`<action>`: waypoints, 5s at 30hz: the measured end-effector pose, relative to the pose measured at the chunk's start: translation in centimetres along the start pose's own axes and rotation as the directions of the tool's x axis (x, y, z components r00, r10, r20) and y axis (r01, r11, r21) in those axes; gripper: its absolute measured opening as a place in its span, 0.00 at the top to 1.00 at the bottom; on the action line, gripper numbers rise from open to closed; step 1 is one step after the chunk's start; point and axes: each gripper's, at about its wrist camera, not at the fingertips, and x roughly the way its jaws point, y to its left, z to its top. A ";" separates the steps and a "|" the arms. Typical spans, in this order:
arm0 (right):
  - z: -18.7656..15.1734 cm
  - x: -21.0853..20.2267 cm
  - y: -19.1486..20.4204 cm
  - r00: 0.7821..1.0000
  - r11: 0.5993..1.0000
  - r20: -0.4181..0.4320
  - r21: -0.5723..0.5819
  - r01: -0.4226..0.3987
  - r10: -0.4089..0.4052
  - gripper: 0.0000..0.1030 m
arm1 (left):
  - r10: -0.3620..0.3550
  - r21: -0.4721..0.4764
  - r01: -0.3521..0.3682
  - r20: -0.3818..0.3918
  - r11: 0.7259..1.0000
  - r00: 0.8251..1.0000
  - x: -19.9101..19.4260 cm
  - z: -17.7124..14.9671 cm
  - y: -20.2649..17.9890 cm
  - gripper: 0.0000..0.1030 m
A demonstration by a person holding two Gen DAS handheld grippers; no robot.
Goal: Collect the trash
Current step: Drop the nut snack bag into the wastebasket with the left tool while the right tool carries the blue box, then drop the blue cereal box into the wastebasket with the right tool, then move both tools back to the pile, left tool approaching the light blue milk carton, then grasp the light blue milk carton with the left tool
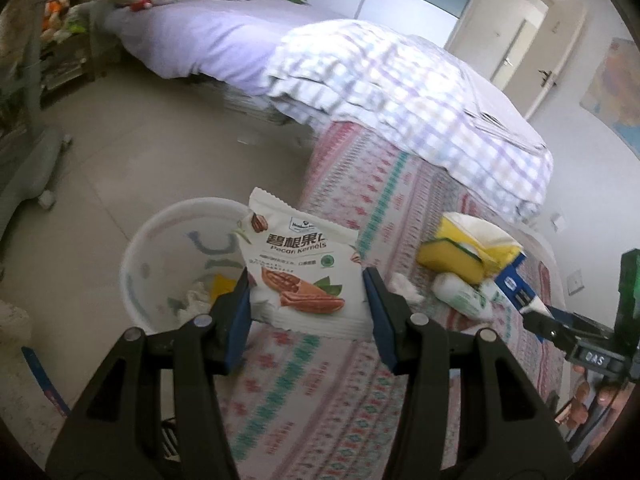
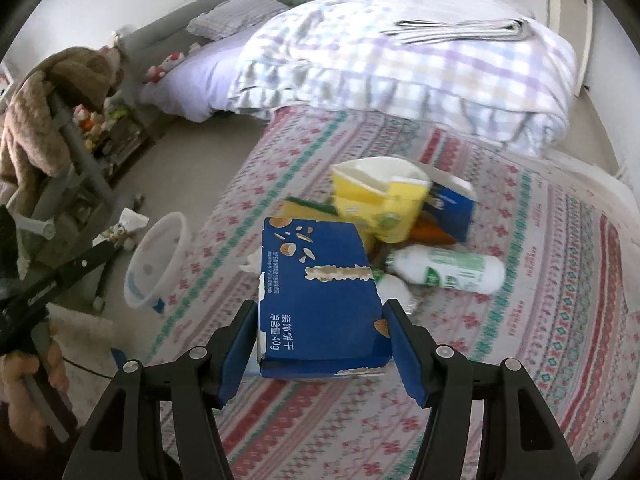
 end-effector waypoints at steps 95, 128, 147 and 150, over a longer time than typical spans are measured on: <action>-2.4 1.4 0.5 0.996 0.997 0.061 -0.015 0.069 -0.068 0.09 | 0.203 0.077 -0.194 -0.131 0.978 0.970 1.4 -3.2 3.0 0.01; -9.2 -1.8 -13.9 0.981 0.959 -0.045 0.207 0.193 -0.188 0.08 | -0.030 0.591 0.211 -0.300 0.778 0.953 7.0 -9.5 -18.4 0.01; -9.8 -1.1 -15.4 0.978 0.954 -0.091 0.219 0.204 -0.188 0.08 | 0.065 0.713 0.125 -0.233 0.690 0.970 10.4 -9.6 -20.7 0.31; -9.8 -0.9 -15.4 0.977 0.953 -0.095 0.223 0.206 -0.189 0.08 | 0.066 0.690 0.135 -0.257 0.711 0.964 10.6 -9.3 -20.3 0.47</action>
